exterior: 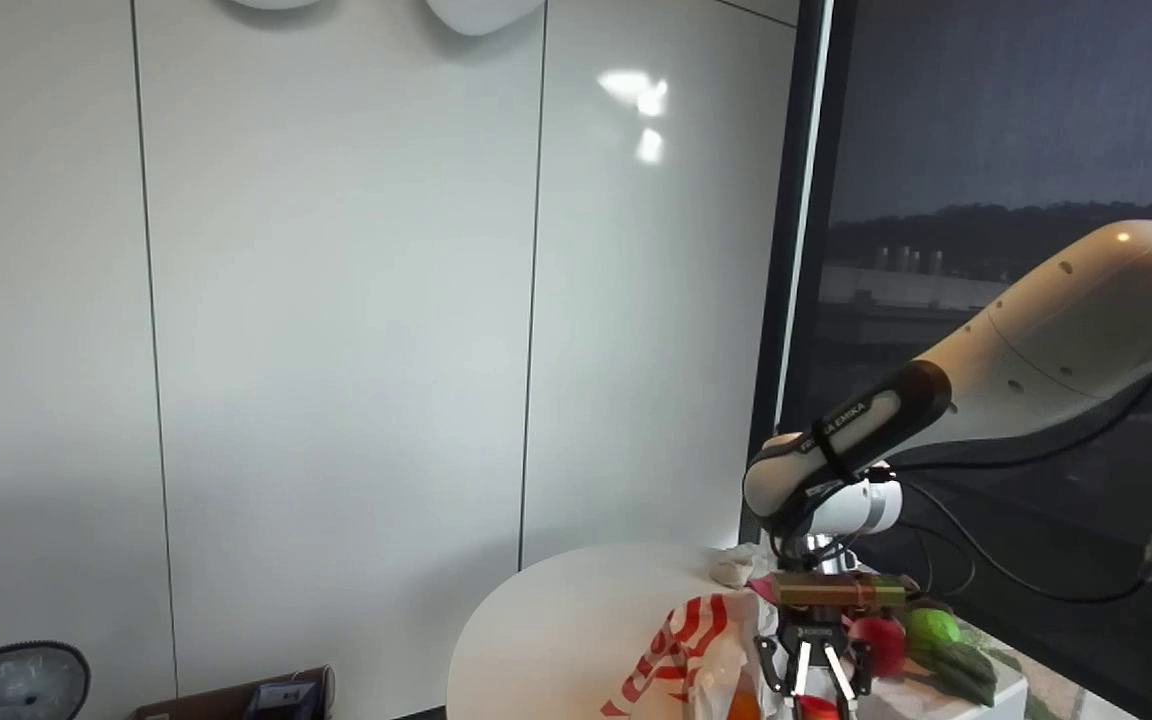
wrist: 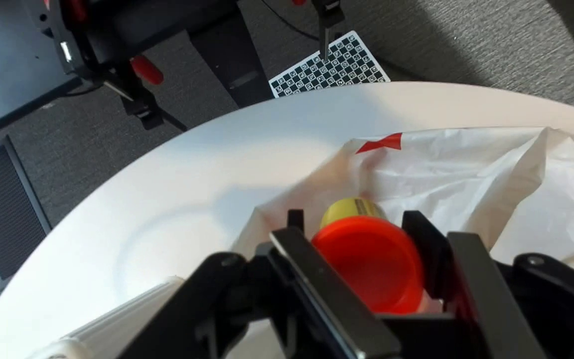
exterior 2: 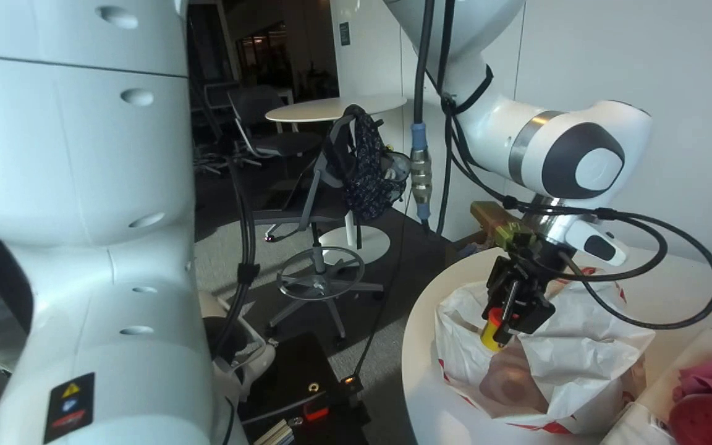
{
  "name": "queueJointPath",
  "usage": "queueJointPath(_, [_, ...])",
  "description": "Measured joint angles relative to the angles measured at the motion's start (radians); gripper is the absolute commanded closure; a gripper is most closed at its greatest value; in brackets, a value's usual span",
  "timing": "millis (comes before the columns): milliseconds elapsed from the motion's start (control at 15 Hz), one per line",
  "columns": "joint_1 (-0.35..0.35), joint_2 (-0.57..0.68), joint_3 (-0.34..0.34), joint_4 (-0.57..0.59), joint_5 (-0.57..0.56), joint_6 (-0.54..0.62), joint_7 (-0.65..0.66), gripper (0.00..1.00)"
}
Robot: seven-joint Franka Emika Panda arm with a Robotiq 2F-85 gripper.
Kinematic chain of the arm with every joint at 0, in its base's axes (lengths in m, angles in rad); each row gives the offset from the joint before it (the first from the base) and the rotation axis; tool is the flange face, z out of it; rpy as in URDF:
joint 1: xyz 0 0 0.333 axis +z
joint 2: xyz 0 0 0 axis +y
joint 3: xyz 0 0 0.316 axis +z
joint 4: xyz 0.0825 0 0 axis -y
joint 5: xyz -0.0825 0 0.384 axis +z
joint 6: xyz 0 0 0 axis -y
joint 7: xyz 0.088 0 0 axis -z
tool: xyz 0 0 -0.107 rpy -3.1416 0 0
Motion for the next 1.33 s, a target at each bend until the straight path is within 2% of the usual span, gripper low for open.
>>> queueJointPath(133, [-0.027,-0.068,-0.014,0.009,-0.027,-0.061,0.046,0.73])
queueJointPath(267, [-0.062,-0.115,-0.035,0.012,-0.080,-0.059,0.106,0.73])
queueJointPath(400, [-0.103,-0.144,-0.058,0.020,-0.126,-0.036,0.150,0.73])
queueJointPath(667, [-0.174,-0.165,-0.084,0.057,-0.195,0.081,0.208,0.73])
queueJointPath(1067, [-0.194,-0.106,-0.083,0.101,-0.328,0.312,0.359,0.73])
queueJointPath(1333, [-0.188,0.005,-0.087,0.152,-0.414,0.385,0.447,0.73])
